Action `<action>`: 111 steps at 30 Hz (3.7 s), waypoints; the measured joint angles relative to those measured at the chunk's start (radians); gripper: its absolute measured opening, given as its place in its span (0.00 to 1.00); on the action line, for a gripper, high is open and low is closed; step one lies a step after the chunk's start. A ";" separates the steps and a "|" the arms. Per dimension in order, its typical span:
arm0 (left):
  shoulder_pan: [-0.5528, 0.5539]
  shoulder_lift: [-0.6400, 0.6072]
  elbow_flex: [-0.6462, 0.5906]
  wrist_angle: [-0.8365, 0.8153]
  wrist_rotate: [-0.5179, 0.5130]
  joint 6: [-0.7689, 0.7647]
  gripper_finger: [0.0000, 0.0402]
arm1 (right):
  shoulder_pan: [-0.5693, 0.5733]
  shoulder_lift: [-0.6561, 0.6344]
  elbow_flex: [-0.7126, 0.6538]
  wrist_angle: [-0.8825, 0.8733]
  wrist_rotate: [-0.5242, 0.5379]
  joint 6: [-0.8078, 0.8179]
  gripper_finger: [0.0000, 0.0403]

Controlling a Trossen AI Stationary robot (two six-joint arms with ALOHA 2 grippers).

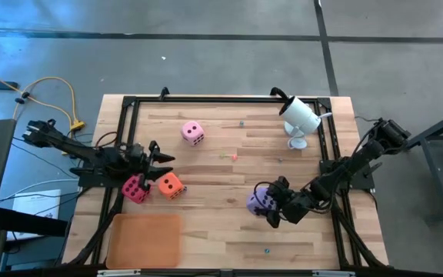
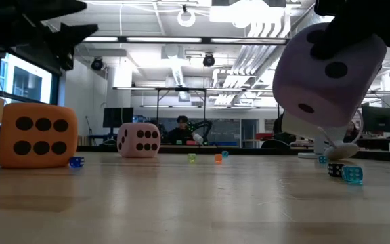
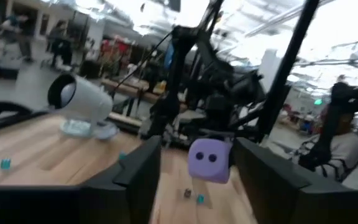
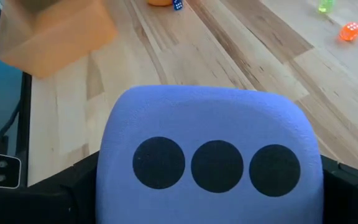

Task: Pick & Place Dice
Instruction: Put the large purple dice into the orange bin

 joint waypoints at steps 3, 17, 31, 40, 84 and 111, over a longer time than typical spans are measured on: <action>0.000 0.070 0.014 0.074 -0.027 -0.042 0.61 | 0.000 0.000 0.000 0.000 0.000 0.000 0.88; -0.007 0.268 0.017 0.292 0.108 0.023 0.72 | 0.001 0.000 0.000 0.015 0.000 -0.026 0.88; -0.069 0.363 0.040 0.410 0.075 0.043 0.96 | 0.001 0.000 0.000 0.017 0.000 -0.026 0.88; -0.078 0.437 0.095 0.410 0.037 0.088 1.00 | 0.001 0.000 0.000 0.017 -0.001 -0.026 0.88; -0.023 1.283 0.642 0.770 0.245 0.244 1.00 | -0.120 0.000 0.000 0.736 -0.192 -0.722 0.88; -0.020 1.283 0.646 0.764 0.153 0.209 1.00 | -0.205 0.041 0.000 0.757 -0.077 -0.734 0.88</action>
